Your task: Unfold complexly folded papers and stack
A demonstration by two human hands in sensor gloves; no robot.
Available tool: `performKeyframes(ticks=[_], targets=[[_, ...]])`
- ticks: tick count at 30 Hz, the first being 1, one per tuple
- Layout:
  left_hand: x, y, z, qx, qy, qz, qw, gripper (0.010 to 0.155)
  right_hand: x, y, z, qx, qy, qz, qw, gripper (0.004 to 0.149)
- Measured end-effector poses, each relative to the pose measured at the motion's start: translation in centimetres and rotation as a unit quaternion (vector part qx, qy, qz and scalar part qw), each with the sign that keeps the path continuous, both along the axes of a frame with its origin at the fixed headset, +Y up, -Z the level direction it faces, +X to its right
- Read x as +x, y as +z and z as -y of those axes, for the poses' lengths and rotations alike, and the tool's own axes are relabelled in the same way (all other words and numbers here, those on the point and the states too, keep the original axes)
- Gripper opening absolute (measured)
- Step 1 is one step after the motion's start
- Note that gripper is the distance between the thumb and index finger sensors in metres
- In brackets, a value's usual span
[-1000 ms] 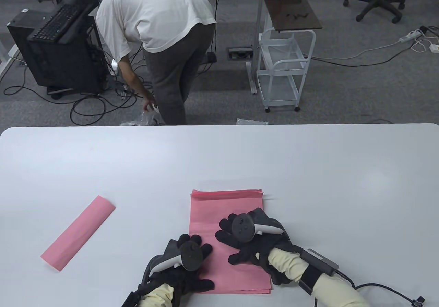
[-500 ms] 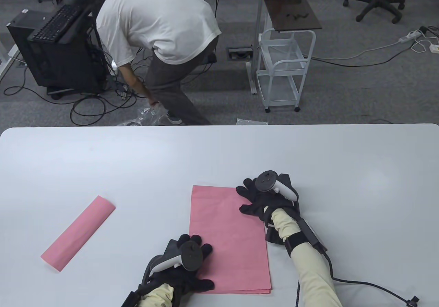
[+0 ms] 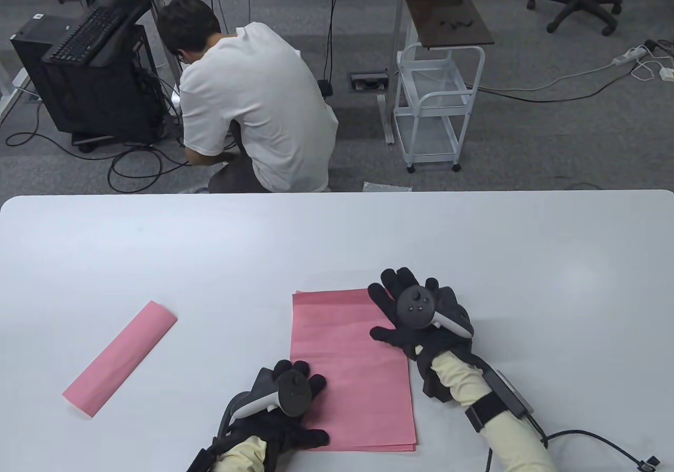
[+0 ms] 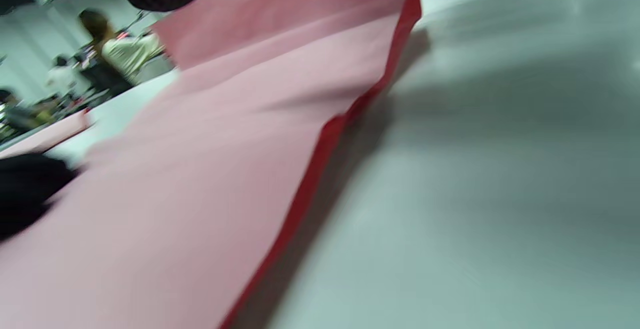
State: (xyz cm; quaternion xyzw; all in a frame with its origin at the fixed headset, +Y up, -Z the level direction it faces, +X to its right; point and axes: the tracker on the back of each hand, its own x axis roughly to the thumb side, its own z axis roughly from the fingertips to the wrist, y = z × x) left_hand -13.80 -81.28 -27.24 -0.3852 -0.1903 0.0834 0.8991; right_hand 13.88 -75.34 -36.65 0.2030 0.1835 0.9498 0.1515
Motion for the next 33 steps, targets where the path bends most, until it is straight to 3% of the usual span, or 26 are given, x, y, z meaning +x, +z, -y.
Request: performKeyframes(ticks=[4, 8, 11, 17, 21, 24, 27, 33], targets=[[0.0, 0.0, 0.0, 0.000, 0.000, -0.001, 1.000, 0.097, -0.1, 5.2, 1.6, -0.079, 0.042, -0.064, 0.994, 0.075], [0.0, 0.0, 0.0, 0.001, 0.000, -0.001, 1.000, 0.097, -0.1, 7.5, 4.0, -0.110, 0.083, -0.076, 0.988, 0.077], [0.0, 0.0, 0.0, 0.002, 0.001, -0.003, 1.000, 0.097, 0.4, 7.5, 5.0, -0.146, 0.050, -0.059, 0.986, 0.077], [1.7, 0.0, -2.0, 0.012, 0.032, -0.047, 0.998, 0.083, 0.5, 7.4, 5.2, -0.142, 0.056, -0.066, 0.986, 0.077], [4.9, 0.8, -2.9, 0.050, 0.033, 0.004, 0.998, 0.079, 0.5, 7.4, 5.3, -0.148, 0.050, -0.063, 0.986, 0.077], [6.4, 1.1, -2.1, 0.036, 0.012, 0.030, 0.999, 0.081, 0.5, 7.4, 5.3, -0.150, 0.050, -0.064, 0.985, 0.077], [6.0, 1.1, -0.8, 0.021, 0.008, 0.018, 1.000, 0.084, 0.5, 7.4, 5.3, -0.152, 0.049, -0.065, 0.985, 0.077], [2.6, 0.8, -0.9, 0.015, -0.014, 0.003, 1.000, 0.087, 0.6, 7.5, 5.3, -0.154, 0.049, -0.065, 0.985, 0.077]])
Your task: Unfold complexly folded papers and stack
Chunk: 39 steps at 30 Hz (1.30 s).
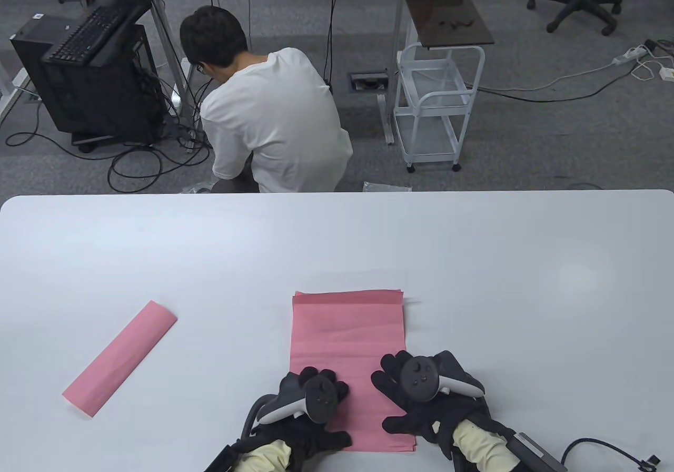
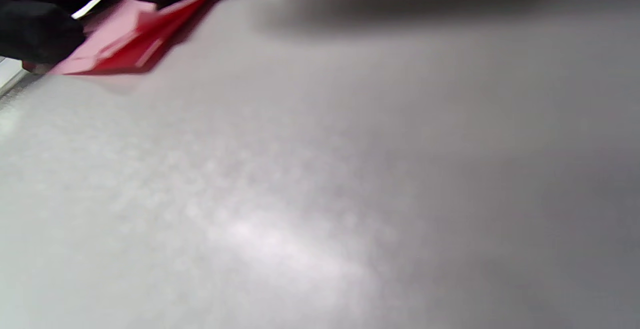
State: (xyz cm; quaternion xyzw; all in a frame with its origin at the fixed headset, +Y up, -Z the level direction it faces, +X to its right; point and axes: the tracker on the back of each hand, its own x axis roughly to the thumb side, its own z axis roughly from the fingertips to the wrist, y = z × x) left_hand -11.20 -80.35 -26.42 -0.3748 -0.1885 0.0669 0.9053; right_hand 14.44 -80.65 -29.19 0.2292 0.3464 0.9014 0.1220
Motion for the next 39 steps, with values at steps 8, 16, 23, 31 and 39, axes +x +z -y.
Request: performKeyframes(ticks=[8, 16, 23, 31, 39], targets=[[-5.9, -0.2, 0.1, 0.001, -0.001, -0.072, 0.997, 0.087, 0.0, 0.0, 0.0, -0.004, 0.001, 0.000, 1.000, 0.077], [-4.0, -1.5, -2.1, 0.037, 0.011, -0.020, 0.999, 0.076, 0.0, 0.0, 0.1, -0.009, 0.000, -0.002, 1.000, 0.077], [2.3, -3.2, -2.0, 0.024, 0.022, 0.118, 0.992, 0.074, 0.0, 0.0, 0.1, -0.014, -0.001, -0.003, 1.000, 0.077], [1.3, -6.4, -0.2, 0.035, -0.010, 0.042, 0.998, 0.074, 0.0, 0.0, 0.1, -0.014, -0.002, -0.003, 1.000, 0.077], [-5.0, -9.3, 0.0, 0.025, -0.008, -0.095, 0.995, 0.068, 0.0, 0.0, 0.1, -0.013, -0.001, -0.003, 1.000, 0.077]])
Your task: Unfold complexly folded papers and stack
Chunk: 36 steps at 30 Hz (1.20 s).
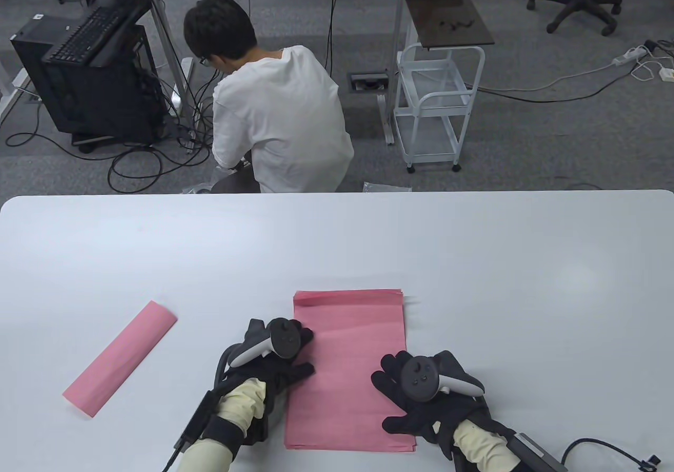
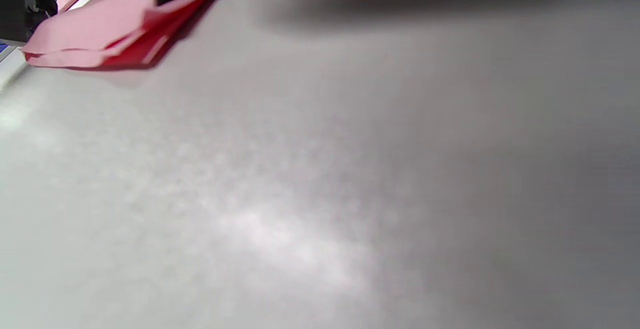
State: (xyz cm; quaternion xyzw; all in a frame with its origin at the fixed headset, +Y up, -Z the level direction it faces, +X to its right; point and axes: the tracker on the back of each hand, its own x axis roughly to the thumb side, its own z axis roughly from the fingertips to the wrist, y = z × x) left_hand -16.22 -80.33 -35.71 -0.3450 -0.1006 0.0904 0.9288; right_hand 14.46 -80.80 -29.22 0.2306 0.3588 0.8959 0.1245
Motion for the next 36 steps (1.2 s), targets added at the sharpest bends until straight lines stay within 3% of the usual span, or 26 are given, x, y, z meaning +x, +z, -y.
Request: performKeyframes(ticks=[6, 8, 12, 16, 20, 25, 30, 32, 36], targets=[[1.2, 0.3, -1.0, 0.005, -0.006, 0.009, 1.000, 0.068, 0.0, 0.0, 0.0, 0.000, 0.000, 0.000, 1.000, 0.077], [2.5, 0.8, -1.6, 0.033, -0.004, 0.059, 0.998, 0.071, 0.0, 0.0, 0.0, 0.000, 0.000, 0.000, 1.000, 0.077], [6.7, 2.2, -2.3, 0.015, 0.019, 0.182, 0.983, 0.072, 0.0, 0.0, 0.0, 0.000, 0.000, 0.000, 1.000, 0.077], [9.2, 1.3, -1.8, 0.006, -0.017, 0.210, 0.978, 0.072, 0.0, 0.0, 0.0, 0.000, 0.000, 0.000, 1.000, 0.077], [10.0, -0.8, -0.3, -0.020, -0.024, 0.187, 0.982, 0.072, 0.0, 0.0, 0.0, 0.000, 0.000, 0.000, 1.000, 0.077], [9.7, -4.0, -0.2, -0.001, -0.016, 0.126, 0.992, 0.074, 0.0, 0.0, 0.0, -0.004, 0.000, -0.002, 1.000, 0.077], [7.1, -7.3, -0.2, -0.002, -0.011, 0.020, 1.000, 0.073, 0.0, 0.0, 0.0, -0.004, 0.000, -0.002, 1.000, 0.077], [6.1, -8.0, -0.1, -0.007, 0.004, -0.018, 1.000, 0.071, 0.0, 0.0, 0.0, -0.003, 0.001, -0.002, 1.000, 0.077], [6.2, -7.9, -0.4, 0.004, -0.001, -0.010, 1.000, 0.071, 0.0, 0.0, 0.0, -0.005, -0.001, -0.001, 1.000, 0.077]])
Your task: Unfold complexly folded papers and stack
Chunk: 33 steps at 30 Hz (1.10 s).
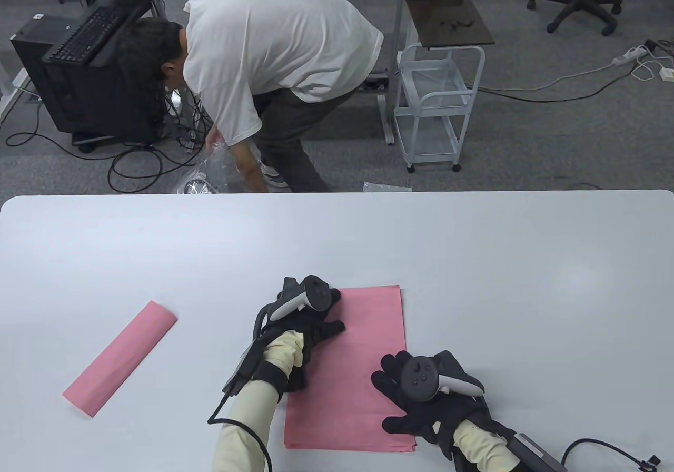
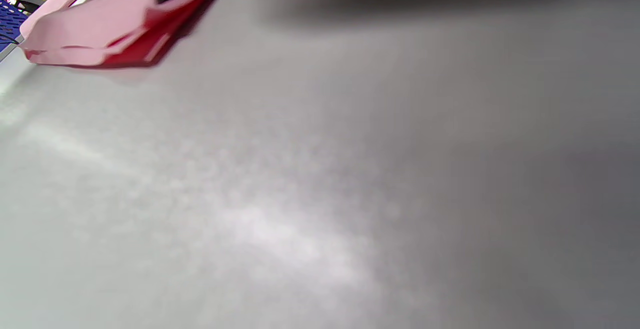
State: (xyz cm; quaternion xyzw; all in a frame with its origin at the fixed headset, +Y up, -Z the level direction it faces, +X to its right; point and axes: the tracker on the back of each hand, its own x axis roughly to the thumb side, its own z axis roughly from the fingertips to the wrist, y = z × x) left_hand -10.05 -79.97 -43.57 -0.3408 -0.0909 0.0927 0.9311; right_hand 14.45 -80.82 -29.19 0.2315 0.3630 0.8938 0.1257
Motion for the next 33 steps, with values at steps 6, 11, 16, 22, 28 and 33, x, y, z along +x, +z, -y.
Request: performKeyframes(ticks=[6, 11, 16, 22, 28, 33], targets=[[0.0, 0.6, -1.0, 0.045, -0.007, 0.006, 0.999, 0.070, -0.2, 0.0, -0.5, 0.019, -0.015, 0.014, 1.000, 0.072], [-1.9, 1.2, -3.5, 0.080, 0.011, -0.009, 0.997, 0.072, -0.2, 0.0, -1.7, 0.035, -0.052, 0.036, 0.997, 0.068], [-6.9, 2.3, -6.6, 0.106, 0.001, -0.052, 0.993, 0.073, 0.3, 0.2, -3.8, 0.073, -0.079, 0.058, 0.992, 0.067], [-15.6, 4.9, -8.2, 0.117, -0.019, -0.132, 0.984, 0.073, 0.6, 0.6, -5.1, 0.089, -0.094, 0.074, 0.989, 0.067], [-23.0, 8.0, -7.0, 0.096, -0.036, -0.214, 0.971, 0.076, 0.6, 1.1, -5.8, 0.105, -0.094, 0.085, 0.986, 0.067], [-28.2, 10.6, -5.3, 0.079, -0.064, -0.308, 0.946, 0.081, 0.6, 1.3, -5.8, 0.094, -0.108, 0.099, 0.985, 0.067]])
